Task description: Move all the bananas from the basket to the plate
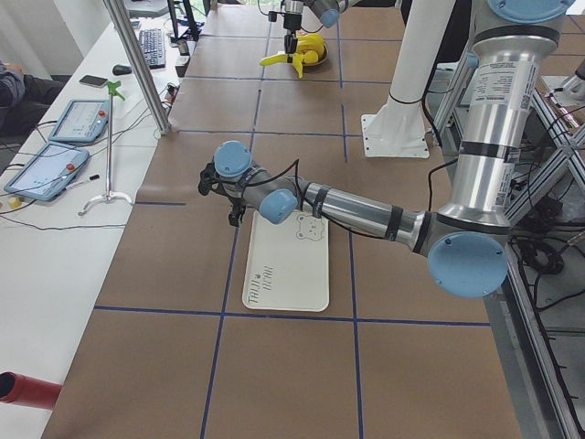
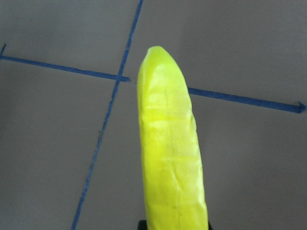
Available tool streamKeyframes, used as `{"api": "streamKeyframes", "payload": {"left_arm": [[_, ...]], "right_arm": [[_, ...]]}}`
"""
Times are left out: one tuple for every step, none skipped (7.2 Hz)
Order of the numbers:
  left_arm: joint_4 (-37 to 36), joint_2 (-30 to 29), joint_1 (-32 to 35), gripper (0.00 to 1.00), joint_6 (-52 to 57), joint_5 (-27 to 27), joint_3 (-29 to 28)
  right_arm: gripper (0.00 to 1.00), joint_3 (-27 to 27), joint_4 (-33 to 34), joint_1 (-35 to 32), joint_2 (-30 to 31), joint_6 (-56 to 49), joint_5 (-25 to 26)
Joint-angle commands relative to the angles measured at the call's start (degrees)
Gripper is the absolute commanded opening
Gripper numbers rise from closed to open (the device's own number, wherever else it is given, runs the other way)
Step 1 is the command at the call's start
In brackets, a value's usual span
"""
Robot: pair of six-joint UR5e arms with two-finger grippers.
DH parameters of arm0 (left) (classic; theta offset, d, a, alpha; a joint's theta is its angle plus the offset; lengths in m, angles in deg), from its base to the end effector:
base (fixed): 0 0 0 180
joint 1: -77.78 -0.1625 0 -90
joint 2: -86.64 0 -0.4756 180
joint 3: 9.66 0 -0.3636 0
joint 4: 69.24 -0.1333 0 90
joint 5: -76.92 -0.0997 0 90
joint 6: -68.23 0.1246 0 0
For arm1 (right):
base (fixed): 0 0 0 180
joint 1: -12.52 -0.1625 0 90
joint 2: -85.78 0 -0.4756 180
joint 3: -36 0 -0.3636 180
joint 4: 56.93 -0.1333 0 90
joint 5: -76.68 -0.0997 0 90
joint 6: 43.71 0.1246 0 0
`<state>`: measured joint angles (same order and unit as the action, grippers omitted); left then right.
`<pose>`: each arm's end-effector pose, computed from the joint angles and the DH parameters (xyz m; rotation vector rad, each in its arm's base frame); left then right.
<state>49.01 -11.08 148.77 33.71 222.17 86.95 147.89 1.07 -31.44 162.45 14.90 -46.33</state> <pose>0.1459 -0.5184 0.5286 0.1959 1.1214 0.1171 -0.3445 -0.4231 0.3641 0.2929 -1.2064 -0.1472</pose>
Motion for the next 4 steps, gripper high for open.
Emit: {"api": "streamKeyframes", "payload": {"left_arm": [[9.2, -5.5, -6.2, 1.00, -22.9, -0.4, 0.0], [10.5, -9.2, -10.2, 1.00, -31.4, -0.7, 0.0], [10.5, -13.2, -12.6, 1.00, -38.3, -0.8, -0.2], [10.5, -16.0, -13.6, 1.00, -42.5, -2.2, -0.2]], "right_arm": [[0.06, -0.1, -8.0, 7.2, -0.7, 9.9, 10.1], [0.05, -0.3, -11.2, 11.0, -1.4, 12.9, 15.5], [0.05, -0.6, -12.5, 14.0, -3.3, 15.7, 20.0], [0.04, -1.6, -12.5, 16.0, -5.8, 18.9, 23.0]]}}
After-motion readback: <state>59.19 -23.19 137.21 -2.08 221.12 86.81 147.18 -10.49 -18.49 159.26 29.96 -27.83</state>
